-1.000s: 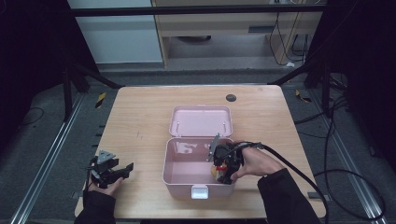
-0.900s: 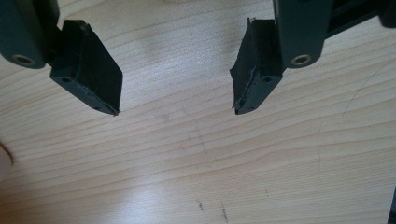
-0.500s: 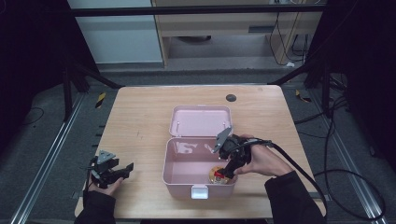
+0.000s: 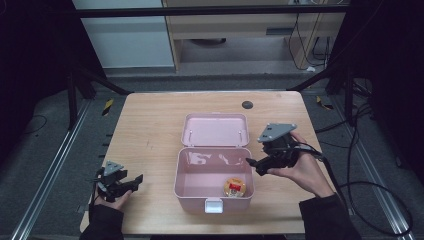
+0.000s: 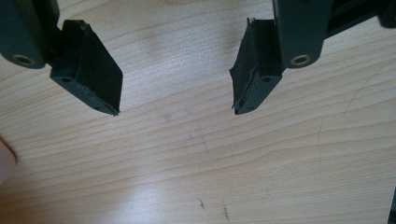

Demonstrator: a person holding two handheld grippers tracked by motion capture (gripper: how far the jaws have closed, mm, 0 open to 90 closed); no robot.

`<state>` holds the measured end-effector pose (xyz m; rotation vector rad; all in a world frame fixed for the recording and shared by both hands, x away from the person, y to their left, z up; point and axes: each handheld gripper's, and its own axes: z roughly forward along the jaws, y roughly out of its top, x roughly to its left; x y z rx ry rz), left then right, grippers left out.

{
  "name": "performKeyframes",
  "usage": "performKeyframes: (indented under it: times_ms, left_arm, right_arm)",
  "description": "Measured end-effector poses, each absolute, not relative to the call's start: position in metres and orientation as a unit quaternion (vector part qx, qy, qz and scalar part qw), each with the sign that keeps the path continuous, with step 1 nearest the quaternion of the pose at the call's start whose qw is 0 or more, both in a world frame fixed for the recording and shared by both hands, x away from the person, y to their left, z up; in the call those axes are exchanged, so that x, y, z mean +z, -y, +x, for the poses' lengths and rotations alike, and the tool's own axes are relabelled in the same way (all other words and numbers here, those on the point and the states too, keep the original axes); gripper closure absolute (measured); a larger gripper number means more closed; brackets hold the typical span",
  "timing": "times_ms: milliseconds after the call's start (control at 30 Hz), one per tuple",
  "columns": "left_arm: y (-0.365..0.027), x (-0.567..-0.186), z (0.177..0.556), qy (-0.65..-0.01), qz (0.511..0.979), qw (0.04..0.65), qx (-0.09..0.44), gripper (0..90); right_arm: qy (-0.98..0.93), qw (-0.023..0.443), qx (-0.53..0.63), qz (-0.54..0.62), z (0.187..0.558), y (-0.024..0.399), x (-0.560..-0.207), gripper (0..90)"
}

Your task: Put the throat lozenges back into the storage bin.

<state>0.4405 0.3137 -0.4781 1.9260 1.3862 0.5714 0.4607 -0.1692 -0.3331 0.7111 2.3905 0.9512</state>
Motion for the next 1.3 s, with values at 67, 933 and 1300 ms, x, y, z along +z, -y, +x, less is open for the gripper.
performKeyframes:
  times_ms: [67, 933, 1300]
  left_arm:
    - [-0.314, -0.478, 0.44, -0.533, 0.741, 0.344, 0.22, 32.8]
    - [-0.314, -0.481, 0.44, -0.531, 0.74, 0.341, 0.232, 27.7]
    - [-0.316, -0.486, 0.443, -0.536, 0.74, 0.332, 0.236, 23.7]
  right_arm:
    - [-0.856, 0.248, 0.36, 0.277, 0.459, 0.179, -0.335, 6.2]
    - [-0.724, 0.275, 0.43, 0.464, 0.445, 0.27, -0.429, 5.5]
    - [-0.717, 0.272, 0.387, 0.512, 0.45, 0.294, -0.472, 4.1]
